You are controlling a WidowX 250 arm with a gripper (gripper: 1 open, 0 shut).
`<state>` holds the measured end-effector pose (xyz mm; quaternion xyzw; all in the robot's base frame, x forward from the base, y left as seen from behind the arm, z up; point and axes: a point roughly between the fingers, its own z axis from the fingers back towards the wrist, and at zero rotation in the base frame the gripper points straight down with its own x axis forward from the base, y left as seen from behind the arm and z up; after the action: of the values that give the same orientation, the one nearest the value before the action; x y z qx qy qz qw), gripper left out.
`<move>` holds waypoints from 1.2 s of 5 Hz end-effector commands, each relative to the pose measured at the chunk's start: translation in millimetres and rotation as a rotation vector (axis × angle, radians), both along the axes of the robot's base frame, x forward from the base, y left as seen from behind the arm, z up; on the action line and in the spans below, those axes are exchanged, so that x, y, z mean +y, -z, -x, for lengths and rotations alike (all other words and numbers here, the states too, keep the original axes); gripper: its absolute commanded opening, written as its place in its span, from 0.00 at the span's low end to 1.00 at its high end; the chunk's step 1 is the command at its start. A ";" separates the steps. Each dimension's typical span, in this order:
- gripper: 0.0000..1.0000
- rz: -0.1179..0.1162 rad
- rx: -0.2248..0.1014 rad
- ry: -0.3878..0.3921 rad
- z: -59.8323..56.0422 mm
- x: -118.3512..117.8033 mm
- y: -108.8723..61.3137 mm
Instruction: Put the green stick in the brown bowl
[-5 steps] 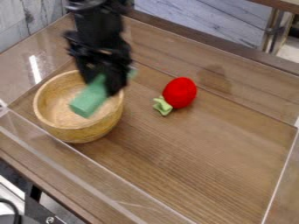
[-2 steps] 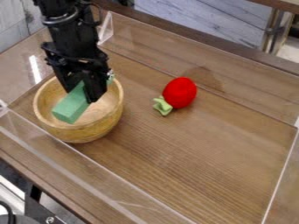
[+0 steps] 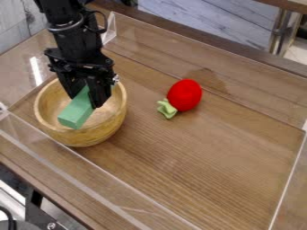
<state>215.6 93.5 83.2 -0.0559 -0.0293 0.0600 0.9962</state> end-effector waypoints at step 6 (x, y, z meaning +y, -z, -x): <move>0.00 -0.017 -0.007 -0.146 -9.8 28.9 17.4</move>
<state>218.0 113.3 55.4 -0.0581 -0.0149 0.1274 0.9900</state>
